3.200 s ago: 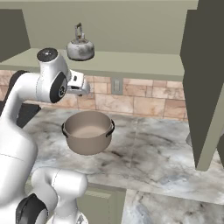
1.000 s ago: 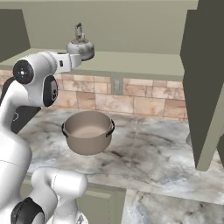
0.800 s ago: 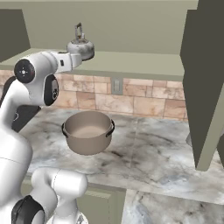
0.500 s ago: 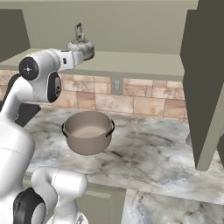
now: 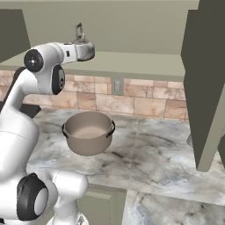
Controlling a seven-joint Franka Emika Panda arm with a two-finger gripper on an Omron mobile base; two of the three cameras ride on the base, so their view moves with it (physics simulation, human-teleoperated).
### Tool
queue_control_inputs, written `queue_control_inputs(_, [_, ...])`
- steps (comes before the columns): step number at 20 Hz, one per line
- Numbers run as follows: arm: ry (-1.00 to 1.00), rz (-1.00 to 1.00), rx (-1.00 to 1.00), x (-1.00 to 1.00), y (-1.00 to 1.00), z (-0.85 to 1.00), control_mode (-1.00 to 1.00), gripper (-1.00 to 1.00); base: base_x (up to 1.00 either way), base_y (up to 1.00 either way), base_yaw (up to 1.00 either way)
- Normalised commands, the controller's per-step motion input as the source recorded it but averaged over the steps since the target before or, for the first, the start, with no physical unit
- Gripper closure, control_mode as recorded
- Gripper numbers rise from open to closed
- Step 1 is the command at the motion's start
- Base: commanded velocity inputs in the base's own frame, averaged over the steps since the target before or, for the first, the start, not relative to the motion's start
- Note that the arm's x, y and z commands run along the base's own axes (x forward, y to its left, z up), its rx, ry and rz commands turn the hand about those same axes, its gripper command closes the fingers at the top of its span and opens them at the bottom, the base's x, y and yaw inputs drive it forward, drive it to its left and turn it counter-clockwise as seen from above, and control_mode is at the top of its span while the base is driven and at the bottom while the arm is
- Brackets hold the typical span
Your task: Pick the kettle from the cabinet and place it on a stove burner. Then pick the pot from the counter and place it on another stove burner. Finally, turn both burners on.
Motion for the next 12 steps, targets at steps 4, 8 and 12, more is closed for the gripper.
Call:
queue_control_inputs(4, [0.00,0.00,-0.03,0.30,0.02,0.22,-1.00,-1.00,0.00,0.00,0.00])
queue_control_inputs(8, [0.00,0.00,-0.03,0.37,0.15,0.12,-1.00,-1.00,0.00,0.00,0.00])
queue_control_inputs(12, [0.00,0.00,0.00,0.33,0.12,0.02,-1.00,-1.00,0.00,0.00,0.00])
